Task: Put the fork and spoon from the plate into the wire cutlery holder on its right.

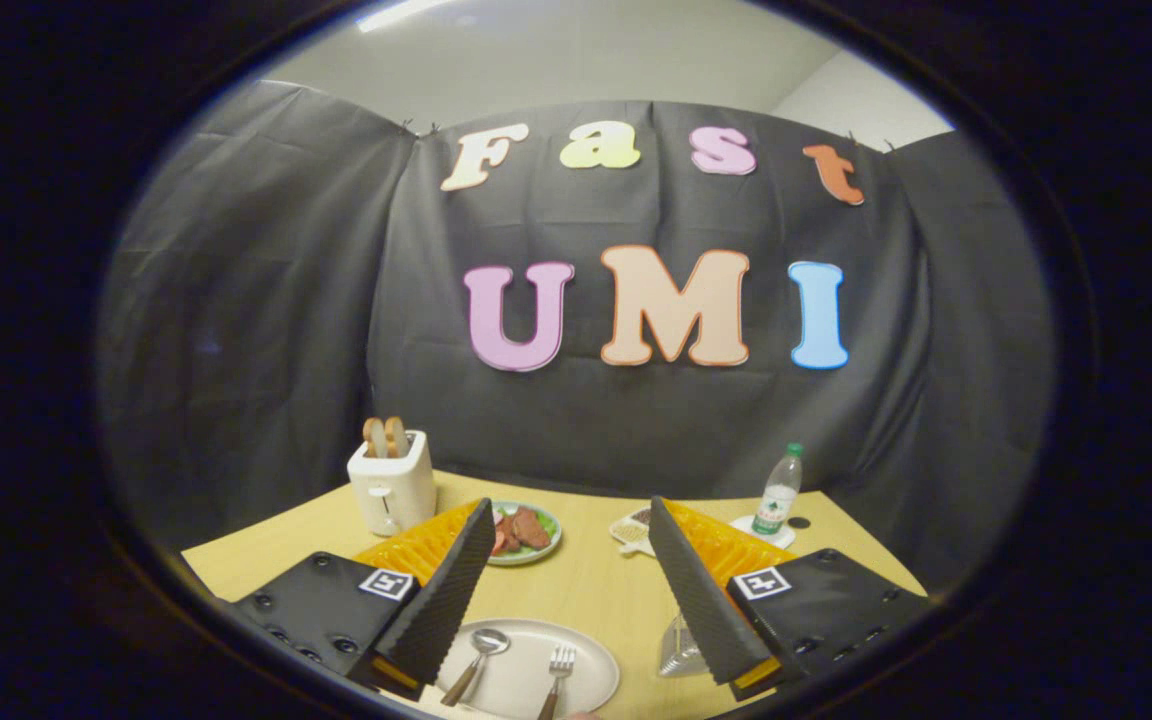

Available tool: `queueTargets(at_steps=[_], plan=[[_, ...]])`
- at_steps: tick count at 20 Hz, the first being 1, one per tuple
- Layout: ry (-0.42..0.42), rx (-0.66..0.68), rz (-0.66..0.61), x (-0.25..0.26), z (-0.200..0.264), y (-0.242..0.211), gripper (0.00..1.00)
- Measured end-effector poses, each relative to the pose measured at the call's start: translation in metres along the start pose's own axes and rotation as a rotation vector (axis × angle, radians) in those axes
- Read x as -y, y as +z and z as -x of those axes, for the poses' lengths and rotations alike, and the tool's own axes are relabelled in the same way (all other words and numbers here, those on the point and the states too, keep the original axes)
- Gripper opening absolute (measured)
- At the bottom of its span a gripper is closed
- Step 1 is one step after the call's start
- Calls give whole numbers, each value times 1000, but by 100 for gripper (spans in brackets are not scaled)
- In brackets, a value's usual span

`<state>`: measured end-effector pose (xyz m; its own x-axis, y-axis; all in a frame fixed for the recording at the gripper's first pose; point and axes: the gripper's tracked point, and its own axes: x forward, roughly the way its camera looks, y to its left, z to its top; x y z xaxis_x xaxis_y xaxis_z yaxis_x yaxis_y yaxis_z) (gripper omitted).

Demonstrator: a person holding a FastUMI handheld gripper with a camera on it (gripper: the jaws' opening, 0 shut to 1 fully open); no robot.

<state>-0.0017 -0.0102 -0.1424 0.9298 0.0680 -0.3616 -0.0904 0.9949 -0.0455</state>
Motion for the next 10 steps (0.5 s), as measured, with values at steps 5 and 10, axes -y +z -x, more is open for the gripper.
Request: queueTargets(at_steps=[5, 10], plan=[[-12, -190, 64, 5, -7, -66, 99], [18, -342, 105, -1, -6, -120, 100]])
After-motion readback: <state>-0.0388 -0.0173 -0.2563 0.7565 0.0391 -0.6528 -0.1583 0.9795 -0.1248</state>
